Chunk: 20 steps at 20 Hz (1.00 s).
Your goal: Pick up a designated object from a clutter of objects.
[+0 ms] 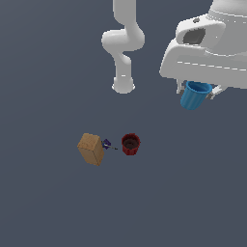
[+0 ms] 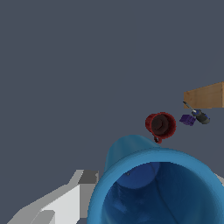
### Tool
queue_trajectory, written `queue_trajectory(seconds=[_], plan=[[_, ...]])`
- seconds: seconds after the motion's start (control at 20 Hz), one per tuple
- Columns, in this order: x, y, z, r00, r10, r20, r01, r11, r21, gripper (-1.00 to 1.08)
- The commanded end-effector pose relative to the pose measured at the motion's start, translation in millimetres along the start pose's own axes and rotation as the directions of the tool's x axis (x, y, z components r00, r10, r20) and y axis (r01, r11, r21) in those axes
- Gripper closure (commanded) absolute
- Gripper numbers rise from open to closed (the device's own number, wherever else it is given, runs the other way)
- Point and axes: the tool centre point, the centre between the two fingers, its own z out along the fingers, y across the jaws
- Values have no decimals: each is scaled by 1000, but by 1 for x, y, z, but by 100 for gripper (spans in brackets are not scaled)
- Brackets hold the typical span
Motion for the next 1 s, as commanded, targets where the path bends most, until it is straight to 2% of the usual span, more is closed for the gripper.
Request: queue_trajectory(seconds=[0.0,0.45,0.95], plan=[[6,-3,-14,1000,0,-1,0,1000,0,108],[19,-9,-43,1000,0,-1,0,1000,0,108],[22,-11,-50,1000,1,-1,-1,1000,-1,108]])
